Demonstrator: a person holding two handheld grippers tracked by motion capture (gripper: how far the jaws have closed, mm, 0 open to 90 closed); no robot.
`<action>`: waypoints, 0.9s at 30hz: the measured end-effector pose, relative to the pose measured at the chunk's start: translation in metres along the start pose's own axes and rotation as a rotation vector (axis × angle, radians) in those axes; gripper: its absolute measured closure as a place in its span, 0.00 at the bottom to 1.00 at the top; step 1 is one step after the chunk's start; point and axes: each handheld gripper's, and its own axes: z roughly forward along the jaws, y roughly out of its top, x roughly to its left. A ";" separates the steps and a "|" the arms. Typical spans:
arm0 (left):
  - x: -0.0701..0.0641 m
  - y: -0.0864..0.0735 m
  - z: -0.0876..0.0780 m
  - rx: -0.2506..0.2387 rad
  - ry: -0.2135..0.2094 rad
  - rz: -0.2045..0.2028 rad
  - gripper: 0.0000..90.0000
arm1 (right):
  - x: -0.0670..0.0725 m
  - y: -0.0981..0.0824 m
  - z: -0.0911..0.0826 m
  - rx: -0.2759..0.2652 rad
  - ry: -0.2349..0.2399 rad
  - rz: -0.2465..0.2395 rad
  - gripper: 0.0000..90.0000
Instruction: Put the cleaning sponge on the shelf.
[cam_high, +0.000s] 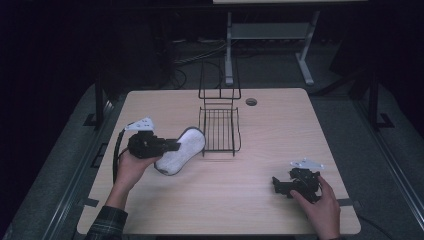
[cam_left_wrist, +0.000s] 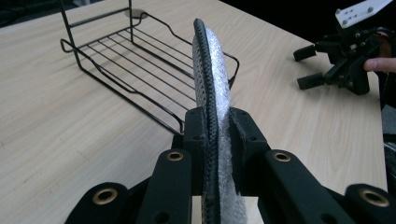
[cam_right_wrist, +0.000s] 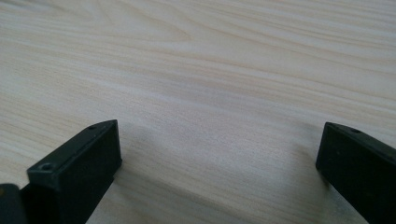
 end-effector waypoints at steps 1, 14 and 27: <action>0.001 0.001 0.001 -0.001 0.000 0.000 0.86 | 0.000 0.000 0.000 0.000 0.000 0.000 0.00; 0.010 0.016 0.017 -0.002 0.006 0.006 0.86 | 0.000 0.000 0.000 0.000 -0.002 -0.001 0.00; 0.027 0.035 0.036 -0.025 0.002 -0.007 0.86 | 0.000 0.000 0.000 0.000 -0.002 -0.001 0.00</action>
